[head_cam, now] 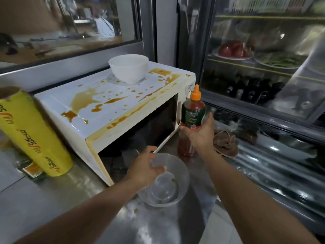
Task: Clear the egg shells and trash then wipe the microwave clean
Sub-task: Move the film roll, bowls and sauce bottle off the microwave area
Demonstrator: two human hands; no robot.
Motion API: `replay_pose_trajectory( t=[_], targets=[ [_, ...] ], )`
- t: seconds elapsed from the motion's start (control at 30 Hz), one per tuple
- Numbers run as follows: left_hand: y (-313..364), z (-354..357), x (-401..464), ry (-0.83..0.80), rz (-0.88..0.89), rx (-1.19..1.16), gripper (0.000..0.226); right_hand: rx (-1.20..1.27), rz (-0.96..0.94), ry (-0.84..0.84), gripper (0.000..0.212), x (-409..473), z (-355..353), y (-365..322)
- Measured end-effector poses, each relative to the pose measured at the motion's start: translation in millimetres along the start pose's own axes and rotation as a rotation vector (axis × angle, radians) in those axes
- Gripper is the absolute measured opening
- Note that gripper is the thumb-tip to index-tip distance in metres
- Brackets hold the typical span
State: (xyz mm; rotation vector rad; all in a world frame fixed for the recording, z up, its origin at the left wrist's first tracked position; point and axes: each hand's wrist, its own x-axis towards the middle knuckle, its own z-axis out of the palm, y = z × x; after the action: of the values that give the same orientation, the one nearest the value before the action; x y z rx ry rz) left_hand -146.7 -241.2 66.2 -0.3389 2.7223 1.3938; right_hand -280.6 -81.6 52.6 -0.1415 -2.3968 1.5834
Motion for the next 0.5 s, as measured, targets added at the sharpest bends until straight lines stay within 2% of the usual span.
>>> replay_pose_trajectory(
  t=[0.13,0.33,0.5],
  targets=[
    [-1,0,7,0.007,0.006,0.005,0.065,0.095,-0.013,0.054,0.104,12,15,5],
    [-8,-8,1,0.031,0.001,0.021,0.066,0.071,-0.004,0.096,0.077,21,21,6],
    [-13,-17,-10,0.054,-0.010,0.062,0.067,0.054,-0.020,0.127,0.076,10,18,-1]
  ],
)
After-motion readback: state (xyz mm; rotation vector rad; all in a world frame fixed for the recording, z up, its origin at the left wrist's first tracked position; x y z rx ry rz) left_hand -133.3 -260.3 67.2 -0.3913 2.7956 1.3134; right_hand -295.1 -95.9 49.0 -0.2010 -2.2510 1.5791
